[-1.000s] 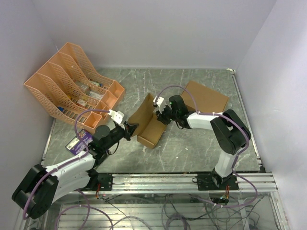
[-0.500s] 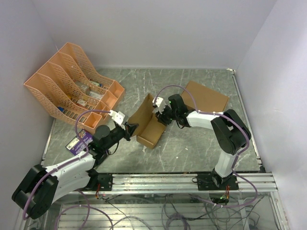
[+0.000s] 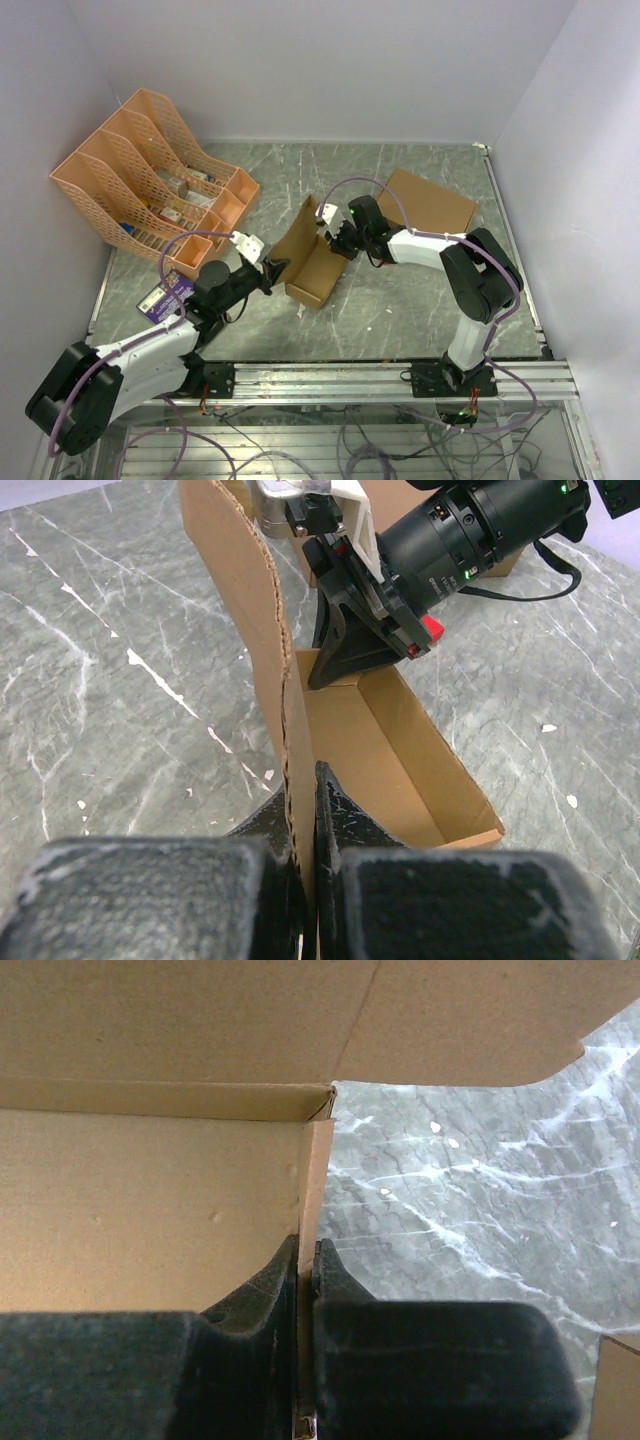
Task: Fold the paper box
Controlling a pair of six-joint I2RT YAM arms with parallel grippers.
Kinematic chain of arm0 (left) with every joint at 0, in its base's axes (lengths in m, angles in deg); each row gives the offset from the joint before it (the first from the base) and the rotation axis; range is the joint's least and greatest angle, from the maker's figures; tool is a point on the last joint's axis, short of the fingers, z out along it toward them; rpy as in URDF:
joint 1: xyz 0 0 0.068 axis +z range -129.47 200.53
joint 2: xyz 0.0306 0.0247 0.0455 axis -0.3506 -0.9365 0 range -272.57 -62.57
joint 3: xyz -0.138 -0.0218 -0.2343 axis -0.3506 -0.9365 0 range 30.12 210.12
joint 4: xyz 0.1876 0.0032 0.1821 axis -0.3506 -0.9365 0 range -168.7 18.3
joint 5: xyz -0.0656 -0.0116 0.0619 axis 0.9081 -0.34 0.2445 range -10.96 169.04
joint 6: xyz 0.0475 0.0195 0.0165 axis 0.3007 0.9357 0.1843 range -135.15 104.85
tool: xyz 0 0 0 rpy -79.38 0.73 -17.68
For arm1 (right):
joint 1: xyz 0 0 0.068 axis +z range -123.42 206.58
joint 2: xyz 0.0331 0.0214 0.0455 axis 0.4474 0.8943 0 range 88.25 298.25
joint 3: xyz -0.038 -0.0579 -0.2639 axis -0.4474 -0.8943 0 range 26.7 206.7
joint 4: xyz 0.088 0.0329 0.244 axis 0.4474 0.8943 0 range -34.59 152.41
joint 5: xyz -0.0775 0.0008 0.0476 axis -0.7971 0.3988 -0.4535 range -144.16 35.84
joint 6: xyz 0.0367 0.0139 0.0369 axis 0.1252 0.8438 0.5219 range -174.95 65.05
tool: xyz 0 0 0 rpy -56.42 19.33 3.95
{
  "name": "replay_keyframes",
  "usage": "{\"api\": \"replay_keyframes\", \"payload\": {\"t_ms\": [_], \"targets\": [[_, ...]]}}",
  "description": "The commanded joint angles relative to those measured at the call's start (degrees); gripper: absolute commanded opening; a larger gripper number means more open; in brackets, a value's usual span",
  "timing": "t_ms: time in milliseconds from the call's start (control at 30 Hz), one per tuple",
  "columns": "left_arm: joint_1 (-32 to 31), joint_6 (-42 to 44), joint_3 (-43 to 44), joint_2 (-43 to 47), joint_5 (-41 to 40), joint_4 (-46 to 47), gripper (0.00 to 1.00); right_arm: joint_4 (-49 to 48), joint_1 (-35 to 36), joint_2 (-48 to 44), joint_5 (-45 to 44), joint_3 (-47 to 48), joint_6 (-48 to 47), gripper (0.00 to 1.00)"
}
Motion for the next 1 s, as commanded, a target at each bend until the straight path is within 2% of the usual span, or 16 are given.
{"api": "replay_keyframes", "payload": {"t_ms": [0,100,167,233,300,533,700,967], "targets": [[-0.15,1.12,2.24,-0.6,5.31,6.28,0.07,-0.31,1.07,0.94,-7.66,0.35,-1.72,0.0],[-0.15,1.48,2.74,-0.37,5.26,5.51,0.07,-1.06,1.79,0.69,-10.34,-0.49,-2.67,0.0],[-0.15,1.51,2.93,-0.57,5.54,5.67,0.07,1.22,1.82,1.34,-7.87,0.38,-3.2,0.01],[-0.15,1.6,3.13,-1.09,5.8,5.6,0.07,2.2,1.81,0.91,-4.49,0.29,-3.74,0.18],[-0.15,1.6,3.06,-1.4,5.81,5.83,0.07,2.55,1.76,0.08,-2.35,0.18,-3.32,0.28],[-0.14,1.67,2.4,-0.72,5.25,5.32,0.07,4.55,-0.31,-1.44,1.06,3.6,-0.63,0.31],[-0.14,1.66,2.31,-0.73,5.28,5.42,0.07,5.1,-2.09,-2.57,4.11,5.03,1.63,0.39],[-0.15,1.68,2.09,-0.9,5.51,6.42,0.07,6.23,-3.15,-0.94,6.08,5.92,2.09,0.37]]}}
